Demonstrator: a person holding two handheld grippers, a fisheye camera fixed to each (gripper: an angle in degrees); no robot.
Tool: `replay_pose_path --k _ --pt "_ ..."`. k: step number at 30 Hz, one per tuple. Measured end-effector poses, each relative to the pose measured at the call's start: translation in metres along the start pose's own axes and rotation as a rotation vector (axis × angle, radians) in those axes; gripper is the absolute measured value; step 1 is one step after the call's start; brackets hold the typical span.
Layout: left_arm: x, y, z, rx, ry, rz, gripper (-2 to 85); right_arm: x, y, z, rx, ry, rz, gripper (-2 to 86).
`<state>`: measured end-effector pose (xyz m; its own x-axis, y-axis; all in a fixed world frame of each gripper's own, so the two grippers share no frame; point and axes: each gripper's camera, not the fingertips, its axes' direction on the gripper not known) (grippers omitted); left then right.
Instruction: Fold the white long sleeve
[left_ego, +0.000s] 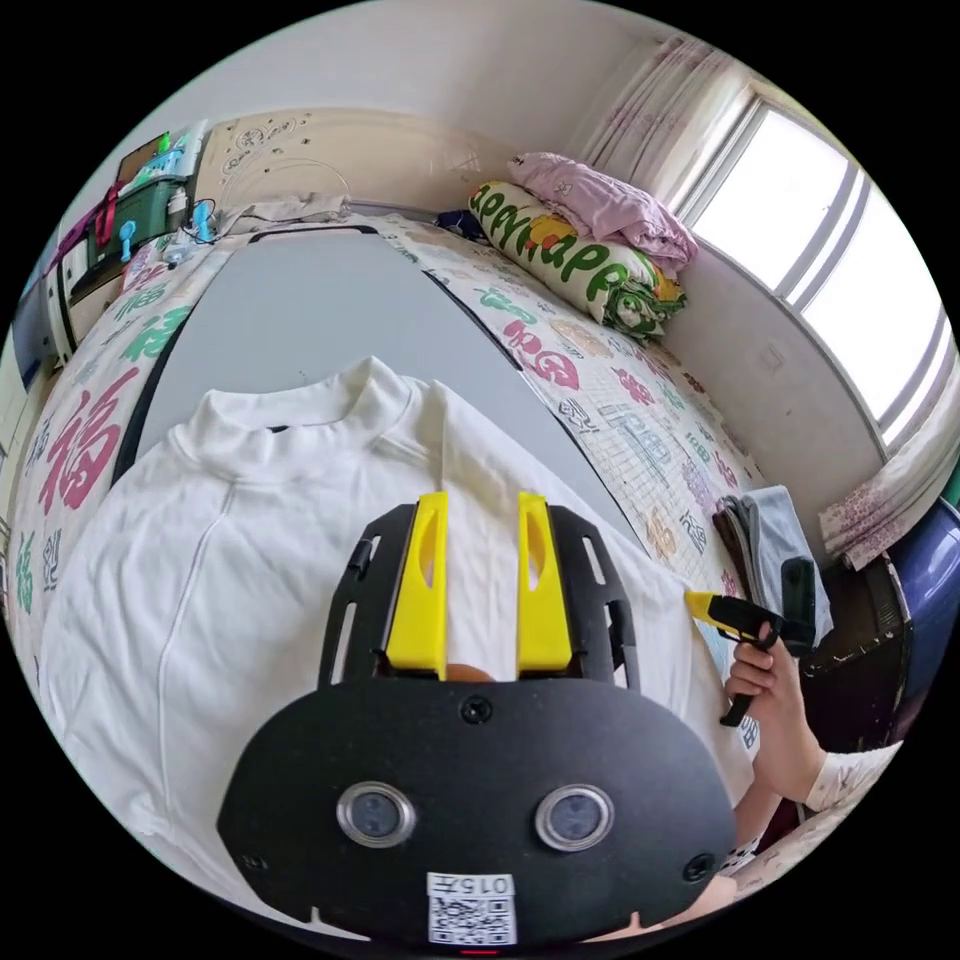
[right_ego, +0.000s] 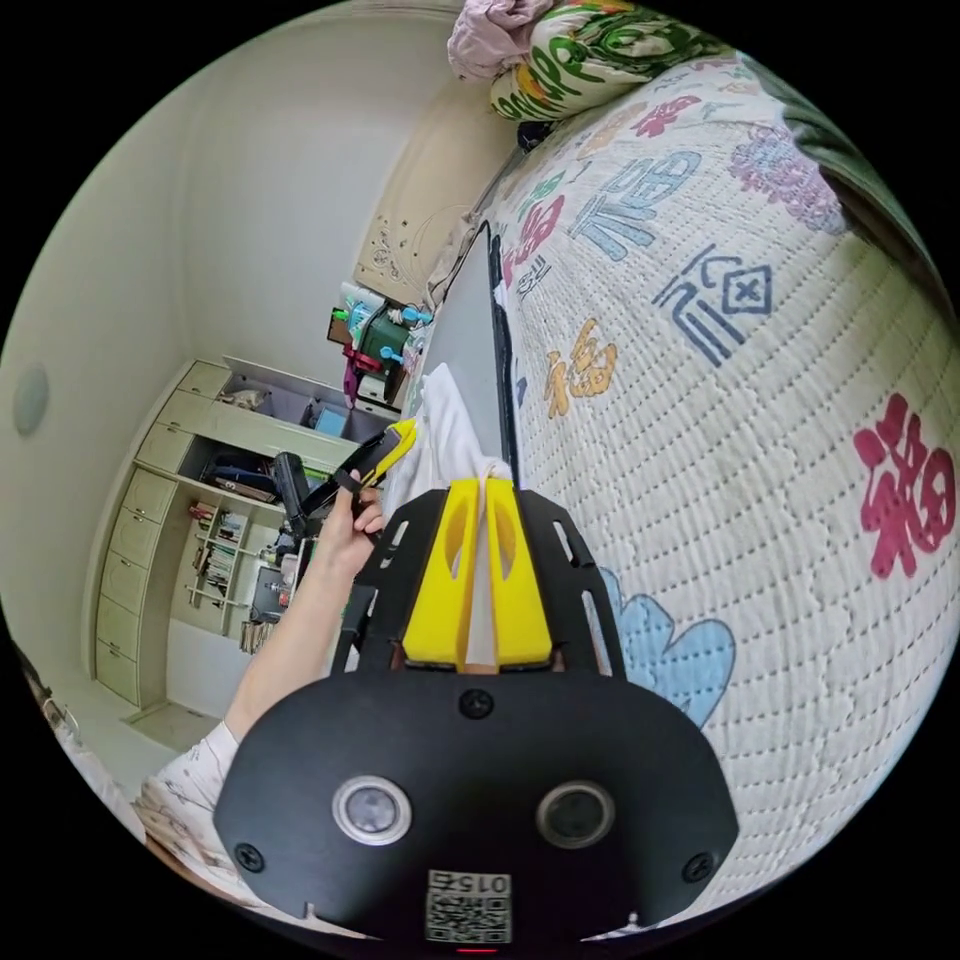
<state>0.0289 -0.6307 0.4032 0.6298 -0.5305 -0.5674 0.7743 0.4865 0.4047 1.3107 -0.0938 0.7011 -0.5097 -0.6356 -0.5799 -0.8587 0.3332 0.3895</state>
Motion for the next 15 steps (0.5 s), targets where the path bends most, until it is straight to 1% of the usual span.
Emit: replay_pose_path --k 4,9,11,12,13,14,15 --pt "0.021 -0.033 0.037 -0.079 -0.071 0.041 9.6 0.065 -0.001 -0.014 0.041 -0.028 0.078 0.3" --pt "0.034 -0.050 0.036 -0.098 -0.101 0.067 9.6 0.137 0.016 -0.025 0.050 -0.030 0.106 0.7" --pt "0.037 -0.044 0.014 -0.079 -0.113 0.063 9.8 0.171 0.036 -0.037 0.050 -0.028 0.079 1.4" --pt "0.041 -0.034 -0.014 -0.027 -0.117 0.074 9.7 0.177 0.045 -0.046 0.070 -0.007 0.062 1.7" --pt "0.043 -0.026 -0.031 0.008 -0.110 0.086 9.5 0.185 0.065 -0.071 0.136 0.047 0.007 2.5" --pt "0.050 -0.006 -0.069 0.080 -0.082 0.130 9.4 0.191 0.089 -0.099 0.198 0.077 -0.062 3.6" --pt "0.057 0.020 -0.109 0.131 -0.043 0.191 9.3 0.194 0.103 -0.113 0.220 0.081 -0.095 3.9"
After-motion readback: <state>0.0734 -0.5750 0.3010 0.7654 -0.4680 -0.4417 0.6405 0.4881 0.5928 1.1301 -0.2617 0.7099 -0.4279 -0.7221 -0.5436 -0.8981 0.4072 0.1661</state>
